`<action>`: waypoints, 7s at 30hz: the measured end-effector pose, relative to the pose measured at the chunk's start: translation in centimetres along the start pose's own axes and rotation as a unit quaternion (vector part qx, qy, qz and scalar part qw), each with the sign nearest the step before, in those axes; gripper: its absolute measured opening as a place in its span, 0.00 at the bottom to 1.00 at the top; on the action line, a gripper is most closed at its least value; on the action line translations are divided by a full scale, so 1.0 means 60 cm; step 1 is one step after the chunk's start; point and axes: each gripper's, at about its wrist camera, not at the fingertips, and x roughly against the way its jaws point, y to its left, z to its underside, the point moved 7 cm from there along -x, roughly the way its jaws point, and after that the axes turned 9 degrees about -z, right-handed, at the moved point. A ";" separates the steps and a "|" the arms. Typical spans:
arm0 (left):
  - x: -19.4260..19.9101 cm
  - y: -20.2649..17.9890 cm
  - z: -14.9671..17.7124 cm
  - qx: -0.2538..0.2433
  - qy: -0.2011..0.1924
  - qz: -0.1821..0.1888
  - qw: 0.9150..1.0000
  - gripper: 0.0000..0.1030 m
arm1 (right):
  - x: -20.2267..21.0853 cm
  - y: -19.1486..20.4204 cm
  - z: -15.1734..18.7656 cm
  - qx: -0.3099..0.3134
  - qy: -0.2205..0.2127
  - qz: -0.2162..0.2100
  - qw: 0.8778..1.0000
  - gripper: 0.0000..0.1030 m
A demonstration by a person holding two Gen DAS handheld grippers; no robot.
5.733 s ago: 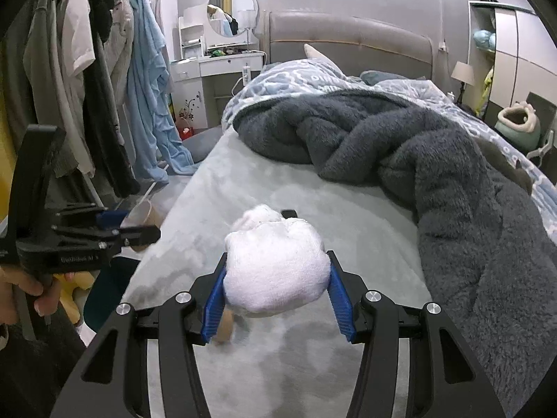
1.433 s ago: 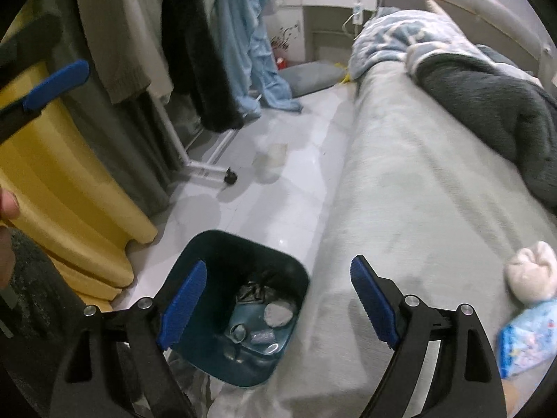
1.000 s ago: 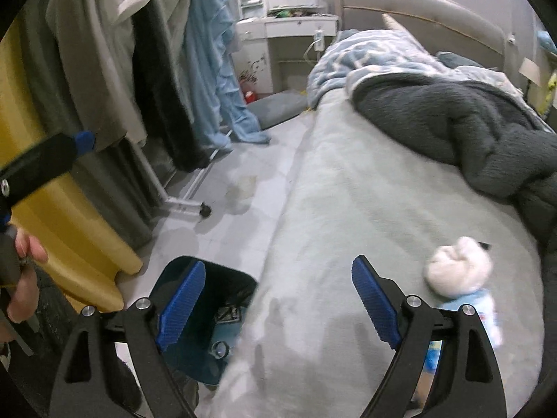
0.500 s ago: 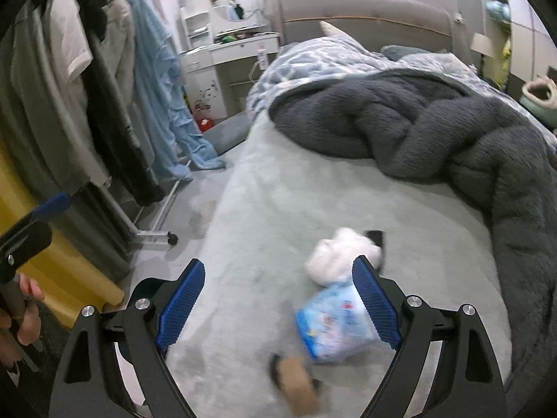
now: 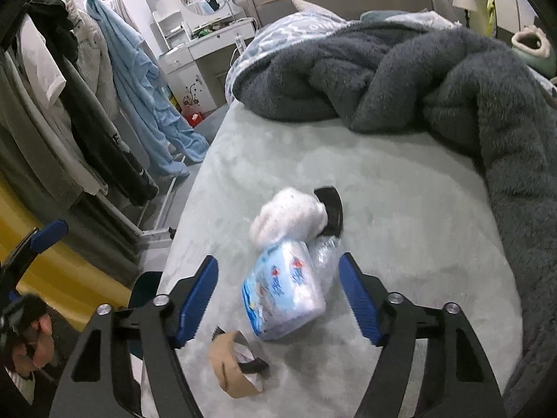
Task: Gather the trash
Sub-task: 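Grasp the blue-printed tissue pack with the right tool, then grasp the white cloth ball with the left tool while the right tool holds the tissue pack, then carry the cloth ball and tissue pack over the teal bin with both tools, then open the left tool then the right tool to drop both items into the bin, then move both open tools back to the bed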
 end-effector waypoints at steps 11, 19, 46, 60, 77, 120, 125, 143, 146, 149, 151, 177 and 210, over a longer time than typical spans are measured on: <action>-0.050 -0.086 0.034 -0.062 0.041 0.050 0.996 0.91 | 0.006 -0.019 0.010 -0.018 0.015 -0.024 0.999 0.59; -0.070 -0.141 0.048 -0.092 0.062 0.081 0.990 0.86 | 0.004 -0.021 0.022 -0.023 0.020 -0.043 0.999 0.47; -0.172 -0.078 -0.023 -0.058 0.101 0.047 0.992 0.72 | 0.051 -0.033 0.025 0.009 -0.002 -0.066 0.998 0.12; -0.269 -0.099 0.006 -0.049 0.160 0.038 0.985 0.65 | 0.103 -0.102 0.054 -0.023 -0.019 -0.053 0.998 0.12; -0.258 -0.100 0.008 -0.028 0.171 -0.009 0.985 0.34 | 0.146 -0.075 0.062 -0.003 -0.028 -0.057 0.998 0.12; -0.076 0.134 0.130 0.100 0.198 -0.152 0.963 0.33 | 0.087 0.155 -0.034 0.086 -0.038 -0.101 0.990 0.12; -0.075 0.168 0.159 0.116 0.217 -0.159 0.956 0.33 | 0.053 0.187 -0.034 0.095 -0.025 -0.104 0.990 0.12; -0.070 0.264 0.260 0.163 0.288 -0.158 0.930 0.33 | -0.090 0.308 -0.014 0.130 0.040 -0.117 0.984 0.12; -0.069 0.275 0.275 0.167 0.299 -0.158 0.926 0.33 | -0.114 0.324 -0.005 0.138 0.053 -0.118 0.982 0.12; -0.068 0.285 0.287 0.172 0.308 -0.157 0.922 0.33 | -0.136 0.340 0.004 0.146 0.066 -0.120 0.980 0.12; -0.067 0.290 0.295 0.178 0.315 -0.154 0.919 0.33 | -0.149 0.348 0.006 0.148 0.073 -0.122 0.979 0.12; -0.010 0.373 0.324 0.223 0.316 -0.145 0.911 0.61 | -0.345 0.382 0.130 0.143 0.210 -0.104 0.962 0.12; 0.136 0.311 0.064 0.162 0.002 -0.148 0.976 0.87 | -0.297 0.387 0.126 0.134 0.215 -0.084 0.964 0.72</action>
